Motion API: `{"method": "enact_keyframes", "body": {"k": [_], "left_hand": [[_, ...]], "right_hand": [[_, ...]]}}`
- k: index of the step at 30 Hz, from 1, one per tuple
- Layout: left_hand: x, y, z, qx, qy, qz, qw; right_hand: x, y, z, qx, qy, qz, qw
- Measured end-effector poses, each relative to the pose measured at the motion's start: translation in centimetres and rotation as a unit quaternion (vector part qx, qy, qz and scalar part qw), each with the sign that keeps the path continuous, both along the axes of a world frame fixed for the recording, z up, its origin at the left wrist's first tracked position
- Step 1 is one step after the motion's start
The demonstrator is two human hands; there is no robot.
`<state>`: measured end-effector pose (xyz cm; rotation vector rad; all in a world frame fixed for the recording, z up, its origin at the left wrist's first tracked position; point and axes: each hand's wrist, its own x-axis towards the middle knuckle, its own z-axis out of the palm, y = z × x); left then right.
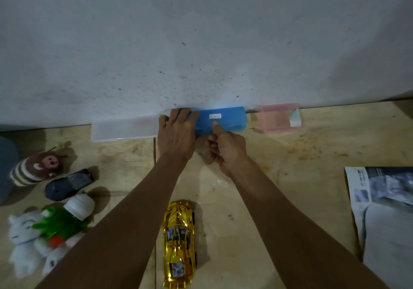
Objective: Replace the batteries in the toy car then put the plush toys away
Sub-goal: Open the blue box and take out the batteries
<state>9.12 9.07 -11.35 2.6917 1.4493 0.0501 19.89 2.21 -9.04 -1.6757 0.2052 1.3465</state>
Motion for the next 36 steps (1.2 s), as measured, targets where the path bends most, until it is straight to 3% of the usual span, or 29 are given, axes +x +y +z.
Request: {"method": "enact_keyframes", "body": {"k": [4,6,8,10,12,17,21,24,29,33,36], "left_hand": [[0.0,-0.3,-0.1,-0.006,-0.018,-0.009,1.0],[0.0,-1.0,0.2,-0.01,-0.024,-0.006,1.0],[-0.2,-2.0,0.5,0.012,-0.054,0.03,0.998],[-0.3,-3.4,0.6,0.051,-0.095,0.062,0.992],[-0.4,-4.3,0.5,0.054,-0.079,0.067,0.993],[-0.8,-3.4,-0.2,-0.059,-0.018,0.078,0.995],[-1.6,-1.7,-0.4,-0.099,-0.015,0.071,0.992],[-1.7,-1.1,-0.3,-0.104,-0.018,0.069,0.992],[-1.6,-0.4,-1.1,-0.104,-0.046,0.073,0.991],[-1.6,-0.4,-1.6,-0.092,-0.069,0.064,0.991],[-1.8,-0.1,-2.0,-0.09,-0.072,0.058,0.992]], "right_hand": [[1.4,-0.4,1.5,0.035,-0.033,0.052,0.997],[2.7,-0.3,1.4,0.032,-0.141,0.117,0.982],[3.8,-0.2,1.1,0.048,-0.283,0.212,0.934],[4.9,-0.2,0.8,0.092,-0.364,0.275,0.885],[6.0,0.0,0.4,0.111,-0.422,0.326,0.838],[6.7,0.7,0.0,0.098,-0.488,0.436,0.749],[4.7,0.6,-0.2,0.06,-0.513,0.559,0.649],[2.6,0.2,-1.7,0.062,-0.57,0.557,0.601],[1.8,0.1,-4.1,0.066,-0.623,0.539,0.563],[2.5,0.2,-5.0,0.102,-0.648,0.558,0.507],[2.3,0.5,-5.6,0.107,-0.653,0.556,0.502]]}}
